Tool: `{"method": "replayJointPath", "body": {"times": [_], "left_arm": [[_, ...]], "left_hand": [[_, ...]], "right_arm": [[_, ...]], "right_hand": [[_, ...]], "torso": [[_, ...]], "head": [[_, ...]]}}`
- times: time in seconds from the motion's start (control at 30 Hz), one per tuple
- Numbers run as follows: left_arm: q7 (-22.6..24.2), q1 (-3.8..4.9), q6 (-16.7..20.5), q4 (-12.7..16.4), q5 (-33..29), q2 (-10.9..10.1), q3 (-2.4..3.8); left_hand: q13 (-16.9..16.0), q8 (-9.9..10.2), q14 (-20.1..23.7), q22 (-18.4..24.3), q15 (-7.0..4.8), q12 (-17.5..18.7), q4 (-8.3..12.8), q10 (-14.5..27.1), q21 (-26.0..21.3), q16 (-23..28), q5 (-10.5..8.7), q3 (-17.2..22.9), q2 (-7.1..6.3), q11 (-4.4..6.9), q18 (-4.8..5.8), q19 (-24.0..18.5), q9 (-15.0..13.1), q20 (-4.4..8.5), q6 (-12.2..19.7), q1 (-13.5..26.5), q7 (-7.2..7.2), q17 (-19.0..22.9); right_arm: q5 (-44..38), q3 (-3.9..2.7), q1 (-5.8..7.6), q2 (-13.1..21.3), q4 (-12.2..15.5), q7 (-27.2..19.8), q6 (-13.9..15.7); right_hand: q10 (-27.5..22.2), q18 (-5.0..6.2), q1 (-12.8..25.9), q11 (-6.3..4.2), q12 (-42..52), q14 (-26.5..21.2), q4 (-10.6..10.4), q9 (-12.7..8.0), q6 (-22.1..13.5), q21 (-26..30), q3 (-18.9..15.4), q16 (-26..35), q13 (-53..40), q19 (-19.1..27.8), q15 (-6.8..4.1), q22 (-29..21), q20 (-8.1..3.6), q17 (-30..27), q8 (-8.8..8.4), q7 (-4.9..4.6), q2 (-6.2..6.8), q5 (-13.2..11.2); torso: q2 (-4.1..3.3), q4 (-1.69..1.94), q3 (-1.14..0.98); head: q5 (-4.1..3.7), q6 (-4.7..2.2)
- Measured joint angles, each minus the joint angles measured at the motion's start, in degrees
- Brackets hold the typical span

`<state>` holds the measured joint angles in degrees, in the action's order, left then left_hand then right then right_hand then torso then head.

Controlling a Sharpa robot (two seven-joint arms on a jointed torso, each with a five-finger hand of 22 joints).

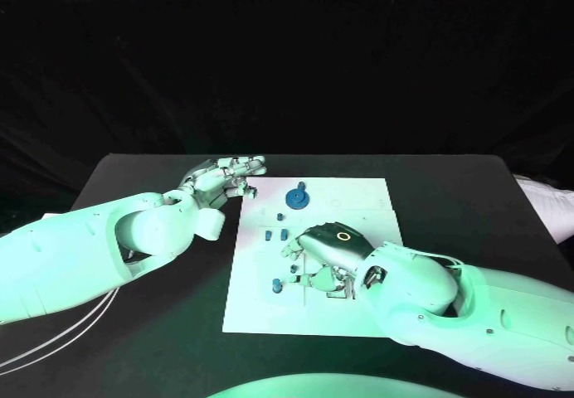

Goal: Assemble the parts on the task board

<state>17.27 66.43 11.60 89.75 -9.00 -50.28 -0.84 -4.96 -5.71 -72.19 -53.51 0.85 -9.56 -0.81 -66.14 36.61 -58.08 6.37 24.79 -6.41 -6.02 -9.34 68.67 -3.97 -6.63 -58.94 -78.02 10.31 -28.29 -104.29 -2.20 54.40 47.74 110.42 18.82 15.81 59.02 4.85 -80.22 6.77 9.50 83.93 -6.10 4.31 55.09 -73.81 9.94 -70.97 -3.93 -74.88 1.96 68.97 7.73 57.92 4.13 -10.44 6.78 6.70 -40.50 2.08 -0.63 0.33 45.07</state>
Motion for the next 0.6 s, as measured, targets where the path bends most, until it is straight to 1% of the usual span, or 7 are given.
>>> {"method": "replayJointPath", "body": {"times": [0.1,0.23,0.33,0.37,0.4,0.5,0.6], "left_arm": [[-0.01,0.00,0.00,0.00,0.00,-0.03,0.00],[-0.03,0.00,0.00,0.00,0.00,-0.06,-0.02],[-0.04,0.00,0.00,0.05,0.00,-0.15,-0.03],[-0.05,-0.01,0.00,0.13,0.00,-0.24,-0.03],[-0.05,-0.01,0.00,0.19,0.00,-0.31,-0.04],[-0.06,-0.01,0.00,0.42,0.00,-0.46,-0.05],[-0.08,-0.01,0.00,0.60,0.00,-0.49,-0.05]], "left_hand": [[0.00,0.00,0.00,0.00,0.00,0.00,0.00,0.00,0.00,0.00,0.00,0.00,0.00,0.00,0.00,0.00,0.00,0.00,0.00,0.00,0.00,0.00],[0.00,0.00,0.00,0.00,0.00,0.00,0.00,0.00,0.00,0.00,0.00,0.00,0.00,0.00,0.00,0.00,0.00,0.00,0.00,0.00,0.00,0.00],[0.00,0.00,0.00,0.06,0.00,-0.22,-0.15,0.00,0.00,0.00,0.00,-0.15,0.00,0.00,0.00,0.00,0.00,0.00,0.00,0.00,0.00,0.13],[0.00,0.00,0.00,0.08,0.00,-0.24,-0.15,0.00,0.00,0.00,0.00,-0.15,0.00,0.00,0.00,0.00,0.00,0.00,0.00,0.00,0.00,0.16],[0.00,0.00,0.00,0.08,0.00,-0.24,-0.15,0.00,0.00,0.00,0.00,-0.15,0.00,0.00,0.01,0.00,0.00,0.00,0.00,0.00,0.00,0.16],[0.00,0.00,0.00,0.08,0.00,-0.24,-0.15,0.00,0.00,0.00,0.00,-0.15,0.00,0.00,0.00,0.00,0.00,0.00,0.00,0.00,0.00,0.16],[0.00,0.00,0.00,0.08,0.00,-0.24,-0.15,0.00,0.00,0.00,0.00,-0.15,0.00,0.00,0.00,0.00,0.00,0.00,0.00,0.00,0.00,0.15]], "right_arm": [[1.91,-0.35,0.84,3.09,1.87,0.02,1.62],[6.67,-0.73,2.46,8.68,3.94,0.76,2.88],[9.82,-0.73,2.90,12.27,4.85,1.94,3.05],[11.05,-0.67,3.00,13.80,5.17,2.65,3.04],[11.86,-0.60,3.06,14.90,5.37,3.22,3.01],[14.03,-0.18,3.13,18.16,5.87,5.26,2.83],[15.35,0.18,3.11,20.17,6.26,6.94,2.63]], "right_hand": [[2.20,0.01,-0.38,-0.37,1.11,0.01,-0.07,0.07,1.03,-1.03,-0.07,-1.06,-0.20,-1.21,-0.05,1.26,-0.16,1.36,0.08,0.23,-0.38,0.20],[9.77,0.00,-0.21,-1.48,4.79,0.17,-1.48,0.17,2.92,-4.36,-0.36,-3.70,-1.74,-4.21,-1.72,5.26,-1.06,5.03,0.53,1.29,-1.14,1.03],[18.34,-1.01,2.10,-3.89,9.62,0.02,-3.33,0.31,4.23,-7.15,-2.04,-5.80,-5.01,-6.50,-3.34,5.98,-2.62,8.04,1.16,2.60,-0.53,2.53],[19.82,-1.00,3.05,-4.49,11.17,0.12,-4.24,0.31,4.52,-7.89,-2.63,-6.23,-6.38,-7.24,-3.65,5.98,-2.94,8.59,1.42,2.89,-0.30,3.51],[20.73,-1.80,4.01,-4.87,12.91,0.09,-5.17,0.35,4.78,-8.66,-3.41,-6.74,-8.07,-7.88,-4.05,5.98,-3.34,9.31,1.63,3.23,-0.12,4.82],[20.39,-1.85,5.26,-5.80,28.07,0.20,-8.63,0.61,4.97,-10.47,-6.89,-8.65,-25.63,-8.99,-4.35,5.98,-4.07,11.91,2.74,4.44,-0.02,9.75],[18.68,-1.85,5.15,-5.30,40.21,0.20,-10.13,0.91,4.86,-11.13,-9.95,-9.72,-40.67,-9.05,-4.35,5.98,-4.13,13.45,3.63,4.51,-1.58,10.16]], "torso": [[0.03,-0.04,0.01],[0.11,-0.12,0.04],[0.18,-0.27,0.11],[0.21,-0.34,0.14],[0.24,-0.47,0.15],[0.30,-0.83,0.14],[0.36,-1.22,0.15]], "head": [[-0.31,-0.16],[-1.20,-0.45],[-1.91,-0.73],[-2.06,-0.79],[-2.25,-0.87],[-2.72,-1.00],[-3.11,-1.12]]}}
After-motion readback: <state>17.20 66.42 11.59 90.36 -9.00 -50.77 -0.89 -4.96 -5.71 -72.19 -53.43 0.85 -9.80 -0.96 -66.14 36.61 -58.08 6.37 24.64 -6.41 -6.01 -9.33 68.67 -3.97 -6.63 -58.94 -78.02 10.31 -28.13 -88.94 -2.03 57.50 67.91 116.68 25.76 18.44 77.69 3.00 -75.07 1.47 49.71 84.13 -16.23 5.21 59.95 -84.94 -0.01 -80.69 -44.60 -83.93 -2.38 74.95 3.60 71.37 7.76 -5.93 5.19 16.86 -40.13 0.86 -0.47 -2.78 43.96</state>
